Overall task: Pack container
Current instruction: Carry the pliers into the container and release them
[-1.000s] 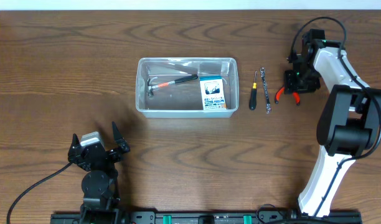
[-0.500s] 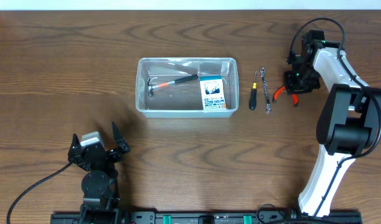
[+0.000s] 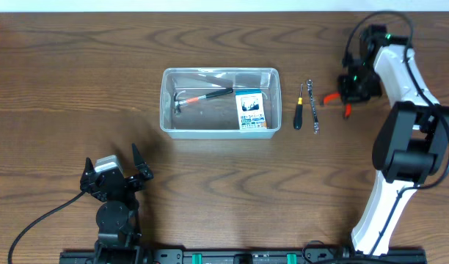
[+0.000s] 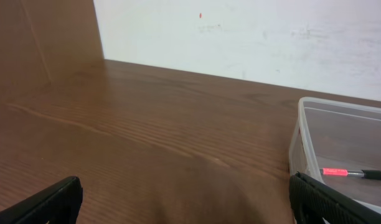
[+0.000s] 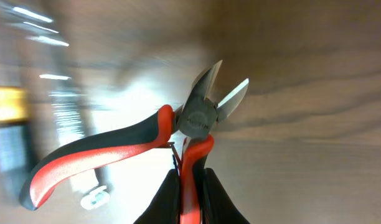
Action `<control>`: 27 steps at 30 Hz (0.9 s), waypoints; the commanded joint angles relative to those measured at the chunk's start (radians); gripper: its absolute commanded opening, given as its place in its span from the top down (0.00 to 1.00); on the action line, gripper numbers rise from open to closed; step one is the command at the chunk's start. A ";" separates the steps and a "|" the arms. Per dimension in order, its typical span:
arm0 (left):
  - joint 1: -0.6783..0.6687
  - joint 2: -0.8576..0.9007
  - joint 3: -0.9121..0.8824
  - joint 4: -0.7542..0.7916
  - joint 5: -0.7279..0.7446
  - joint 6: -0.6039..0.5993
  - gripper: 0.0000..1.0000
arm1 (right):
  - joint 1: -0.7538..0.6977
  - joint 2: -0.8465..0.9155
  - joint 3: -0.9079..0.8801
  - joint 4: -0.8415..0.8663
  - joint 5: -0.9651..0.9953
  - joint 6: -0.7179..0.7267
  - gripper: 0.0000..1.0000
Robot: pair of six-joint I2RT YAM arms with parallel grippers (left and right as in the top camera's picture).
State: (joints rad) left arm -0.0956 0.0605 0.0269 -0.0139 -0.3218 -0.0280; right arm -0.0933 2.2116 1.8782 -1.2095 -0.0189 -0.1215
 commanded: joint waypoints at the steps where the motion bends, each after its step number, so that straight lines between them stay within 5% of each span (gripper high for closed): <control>1: -0.003 -0.004 -0.023 -0.027 -0.020 0.002 0.02 | 0.106 -0.200 0.138 -0.030 -0.094 0.020 0.99; 7: -0.003 -0.004 -0.023 -0.027 -0.020 0.002 0.02 | 0.386 -0.326 0.170 0.139 -0.113 -0.107 0.99; 14: -0.003 -0.004 -0.023 -0.027 -0.019 0.002 0.02 | 0.678 -0.198 0.166 0.239 -0.058 -0.350 0.99; 27: -0.003 -0.004 -0.023 -0.027 -0.019 0.002 0.02 | 0.781 0.138 0.166 0.303 0.037 -0.883 0.99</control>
State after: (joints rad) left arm -0.0956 0.0605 0.0269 -0.0135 -0.3218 -0.0277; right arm 0.6685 2.3390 2.0312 -0.9073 0.0021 -0.8276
